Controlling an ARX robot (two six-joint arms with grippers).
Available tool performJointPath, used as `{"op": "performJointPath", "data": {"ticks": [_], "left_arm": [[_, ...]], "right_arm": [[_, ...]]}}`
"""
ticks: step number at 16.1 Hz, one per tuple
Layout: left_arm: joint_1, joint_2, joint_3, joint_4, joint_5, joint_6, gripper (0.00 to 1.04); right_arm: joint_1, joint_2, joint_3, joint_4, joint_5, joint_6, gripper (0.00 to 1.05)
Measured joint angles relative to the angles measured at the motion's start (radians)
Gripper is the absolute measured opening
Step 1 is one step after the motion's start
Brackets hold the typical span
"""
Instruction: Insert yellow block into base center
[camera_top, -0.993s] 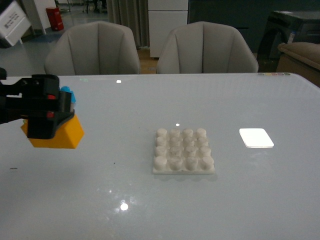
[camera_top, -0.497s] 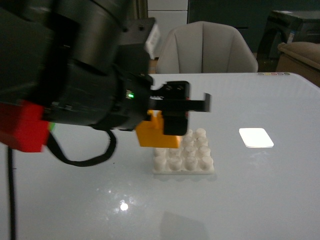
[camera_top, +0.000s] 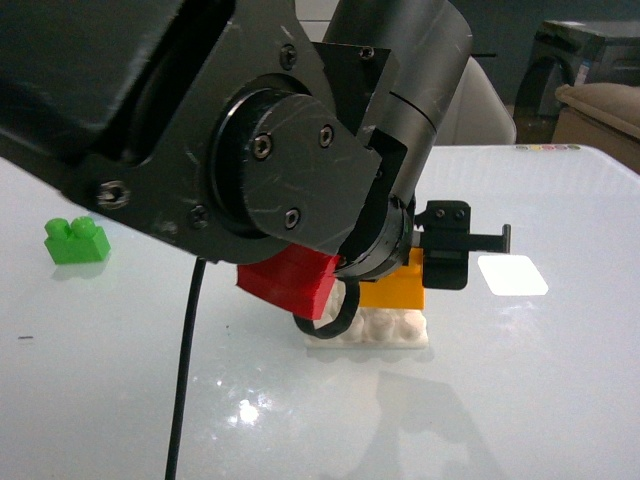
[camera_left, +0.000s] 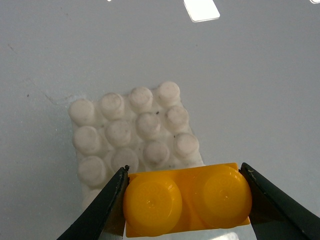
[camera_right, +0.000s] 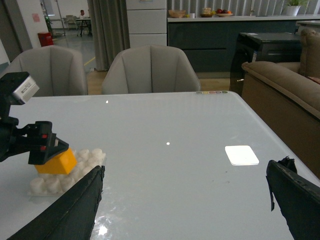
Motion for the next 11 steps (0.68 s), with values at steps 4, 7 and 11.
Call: {"op": "performJointPath", "data": {"ticks": [4,7,11], "left_arm": [[0.010,0.168,0.153,-0.011,-0.082,0.009,0.60],[0.012,0.185,0.159,-0.011,-0.097,0.007,0.60],[0.016,0.190,0.159,0.015,-0.104,0.006,0.60]], "right_arm": [[0.000,0.000,0.000,0.000,0.000,0.000,0.98],[0.000,0.000,0.000,0.000,0.000,0.000,0.98],[0.000,0.000,0.000,0.000,0.000,0.000,0.98]]}}
